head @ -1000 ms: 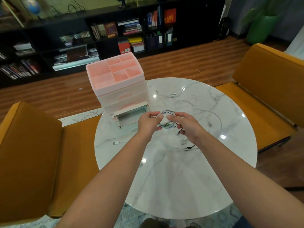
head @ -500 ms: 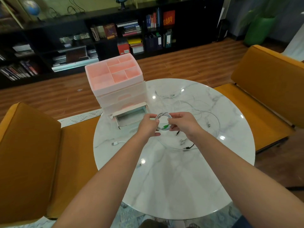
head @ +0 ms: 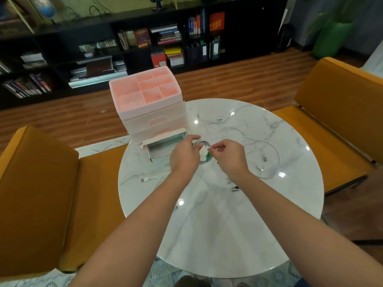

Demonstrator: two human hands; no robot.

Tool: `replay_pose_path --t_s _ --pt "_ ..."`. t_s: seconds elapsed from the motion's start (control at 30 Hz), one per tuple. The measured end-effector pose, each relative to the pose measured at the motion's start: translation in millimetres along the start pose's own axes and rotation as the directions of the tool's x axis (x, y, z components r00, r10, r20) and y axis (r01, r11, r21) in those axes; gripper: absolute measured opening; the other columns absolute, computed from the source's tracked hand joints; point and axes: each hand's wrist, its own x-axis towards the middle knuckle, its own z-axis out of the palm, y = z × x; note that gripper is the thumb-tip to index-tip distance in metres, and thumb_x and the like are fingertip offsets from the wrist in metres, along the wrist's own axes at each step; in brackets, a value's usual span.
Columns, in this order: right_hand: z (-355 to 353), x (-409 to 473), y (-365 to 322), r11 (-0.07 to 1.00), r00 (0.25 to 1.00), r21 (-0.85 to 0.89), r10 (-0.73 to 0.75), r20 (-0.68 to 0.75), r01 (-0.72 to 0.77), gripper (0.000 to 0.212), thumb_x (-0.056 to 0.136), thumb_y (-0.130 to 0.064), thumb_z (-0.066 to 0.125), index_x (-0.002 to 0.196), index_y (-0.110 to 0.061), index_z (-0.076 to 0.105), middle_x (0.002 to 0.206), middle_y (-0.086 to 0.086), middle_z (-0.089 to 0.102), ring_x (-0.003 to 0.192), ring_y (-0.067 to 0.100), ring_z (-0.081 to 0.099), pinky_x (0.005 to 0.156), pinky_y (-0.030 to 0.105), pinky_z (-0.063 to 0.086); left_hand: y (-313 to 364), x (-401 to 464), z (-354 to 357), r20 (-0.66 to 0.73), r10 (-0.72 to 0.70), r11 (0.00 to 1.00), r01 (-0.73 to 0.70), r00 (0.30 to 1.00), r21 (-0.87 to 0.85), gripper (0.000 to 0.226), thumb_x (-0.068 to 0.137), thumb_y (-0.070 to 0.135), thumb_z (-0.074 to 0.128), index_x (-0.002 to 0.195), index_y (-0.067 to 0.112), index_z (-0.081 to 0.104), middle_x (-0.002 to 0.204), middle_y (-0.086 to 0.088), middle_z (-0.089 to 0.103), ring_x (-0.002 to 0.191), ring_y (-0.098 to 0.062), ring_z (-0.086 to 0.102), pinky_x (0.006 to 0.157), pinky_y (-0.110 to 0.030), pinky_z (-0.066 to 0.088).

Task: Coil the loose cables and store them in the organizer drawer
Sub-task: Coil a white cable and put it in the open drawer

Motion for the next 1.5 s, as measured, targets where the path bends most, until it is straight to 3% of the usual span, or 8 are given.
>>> replay_pose_path --t_s 0.17,0.37,0.47,0.63,0.8,1.0,1.2,1.5 --pt "-6.6 -3.6 -7.9 0.976 0.987 0.177 0.102 0.123 -0.123 0.010 0.082 -0.017 0.075 0.086 -0.008 0.076 0.069 0.002 0.068 0.060 0.017 0.064 0.038 0.010 0.038 -3.6 -1.5 0.3 -0.047 0.085 0.988 -0.079 0.995 0.130 0.027 0.100 0.018 0.045 0.118 0.035 0.057 0.111 0.002 0.055 0.083 -0.022 0.062 0.065 -0.036 0.049" --pt "-5.9 0.2 -11.4 0.917 0.964 0.319 0.187 0.187 -0.239 0.015 0.077 -0.009 0.075 0.086 0.002 0.075 0.080 0.017 0.074 0.073 0.022 0.073 0.070 0.028 0.061 0.1 -0.2 5.3 -0.044 0.020 0.980 -0.011 0.999 0.199 0.022 0.103 0.016 0.038 0.120 0.019 0.050 0.118 -0.003 0.051 0.085 -0.024 0.055 0.066 -0.035 0.038" --pt "-3.2 1.5 -12.1 0.920 0.968 0.319 0.182 0.172 -0.230 0.013 0.078 -0.009 0.075 0.085 0.001 0.074 0.079 0.016 0.074 0.072 0.022 0.072 0.068 0.029 0.061 0.0 3.2 5.3 -0.013 -0.087 0.979 0.087 0.996 0.186 0.024 0.105 0.023 0.031 0.118 0.018 0.050 0.110 0.000 0.056 0.083 -0.020 0.051 0.068 -0.033 0.036" --pt "-0.1 2.9 -6.3 0.994 0.996 0.085 0.069 0.058 -0.074 0.004 0.077 -0.019 0.073 0.075 -0.016 0.073 0.070 -0.001 0.071 0.066 0.016 0.066 0.067 0.033 0.058 -11.1 13.0 3.1 0.269 -0.103 0.983 0.140 0.958 -0.120 0.021 0.104 0.031 0.034 0.117 0.021 0.047 0.090 -0.002 0.065 0.083 -0.020 0.064 0.078 -0.038 0.051" --pt "2.1 0.4 -5.2 0.999 0.994 0.012 -0.047 0.095 0.046 0.010 0.082 -0.022 0.073 0.086 -0.014 0.071 0.076 -0.003 0.069 0.063 0.005 0.061 0.052 0.008 0.041 -10.9 14.9 -1.9 0.333 -0.093 0.953 0.181 0.938 -0.244 0.028 0.102 0.038 0.041 0.111 0.015 0.053 0.076 -0.001 0.055 0.069 -0.015 0.057 0.064 -0.031 0.048" --pt "5.9 1.1 -3.1 0.992 0.996 0.127 -0.028 0.086 0.017 0.011 0.077 -0.014 0.076 0.086 -0.010 0.071 0.074 -0.002 0.068 0.064 0.005 0.061 0.057 0.010 0.046 -12.8 16.1 7.1 0.166 -0.121 0.910 0.176 0.979 -0.376 0.025 0.101 0.036 0.046 0.090 0.017 0.059 0.077 0.001 0.056 0.061 -0.013 0.057 0.053 -0.022 0.040" --pt "15.3 0.0 5.7 0.961 0.998 0.273 0.035 0.047 -0.047 0.009 0.076 -0.015 0.077 0.082 -0.009 0.074 0.076 0.000 0.073 0.070 0.008 0.066 0.058 0.009 0.045 -5.2 16.4 23.7 0.070 -0.261 0.861 0.265 0.963 -0.434 0.037 0.102 0.043 0.039 0.090 0.012 0.056 0.073 0.001 0.054 0.062 -0.018 0.055 0.069 -0.040 0.053" --pt "18.2 16.2 5.2 0.785 0.946 0.538 0.187 0.266 -0.306 0.033 0.081 -0.010 0.077 0.111 -0.003 0.064 0.092 0.012 0.070 0.071 0.015 0.068 0.066 0.022 0.059 -30.2 22.6 17.7 0.233 -0.272 0.753 0.358 0.934 -0.553 0.033 0.100 0.043 0.046 0.087 0.016 0.060 0.076 0.002 0.058 0.071 -0.014 0.055 0.074 -0.032 0.045"
